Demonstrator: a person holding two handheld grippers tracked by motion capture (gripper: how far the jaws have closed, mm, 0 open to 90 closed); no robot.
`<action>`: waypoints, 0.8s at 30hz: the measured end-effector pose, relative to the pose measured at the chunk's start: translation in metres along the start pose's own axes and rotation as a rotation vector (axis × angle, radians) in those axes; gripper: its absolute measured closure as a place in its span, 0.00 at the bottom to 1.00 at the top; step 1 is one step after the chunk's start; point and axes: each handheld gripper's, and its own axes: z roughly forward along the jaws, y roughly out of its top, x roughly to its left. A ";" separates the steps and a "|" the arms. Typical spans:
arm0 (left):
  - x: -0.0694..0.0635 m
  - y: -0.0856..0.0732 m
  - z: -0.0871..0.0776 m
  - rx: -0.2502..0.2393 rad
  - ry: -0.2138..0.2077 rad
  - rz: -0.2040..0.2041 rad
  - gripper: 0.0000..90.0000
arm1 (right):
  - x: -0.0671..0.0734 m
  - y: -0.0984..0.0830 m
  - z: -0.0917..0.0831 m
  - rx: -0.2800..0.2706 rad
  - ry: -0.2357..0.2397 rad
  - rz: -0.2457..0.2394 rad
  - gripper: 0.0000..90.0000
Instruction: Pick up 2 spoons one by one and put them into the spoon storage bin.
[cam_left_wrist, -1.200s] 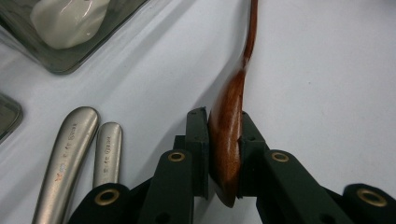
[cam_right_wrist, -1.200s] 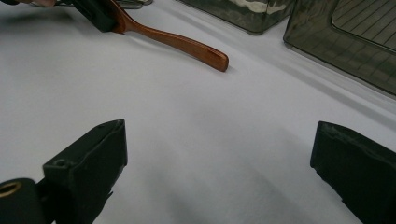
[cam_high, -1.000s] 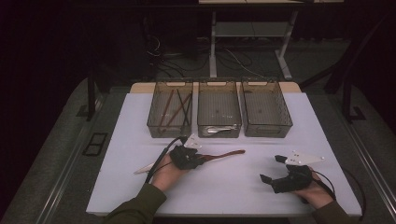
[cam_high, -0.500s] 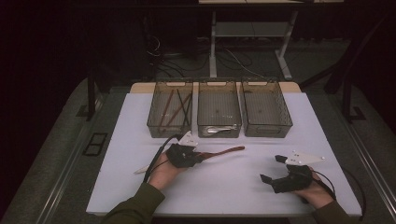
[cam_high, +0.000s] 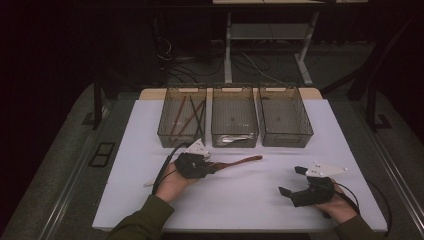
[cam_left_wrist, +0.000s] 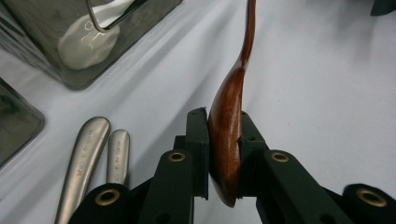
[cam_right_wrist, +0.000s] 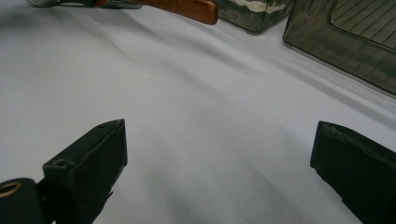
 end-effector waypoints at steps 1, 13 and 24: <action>0.000 0.001 -0.001 -0.003 0.000 -0.002 0.87 | 0.000 0.000 0.000 0.000 0.000 0.000 0.04; 0.005 0.010 -0.012 -0.042 0.001 -0.011 0.87 | 0.000 0.000 0.001 0.002 0.002 0.001 0.04; 0.012 0.028 -0.019 -0.080 0.026 -0.011 0.87 | 0.000 0.000 0.001 0.002 0.002 0.002 0.04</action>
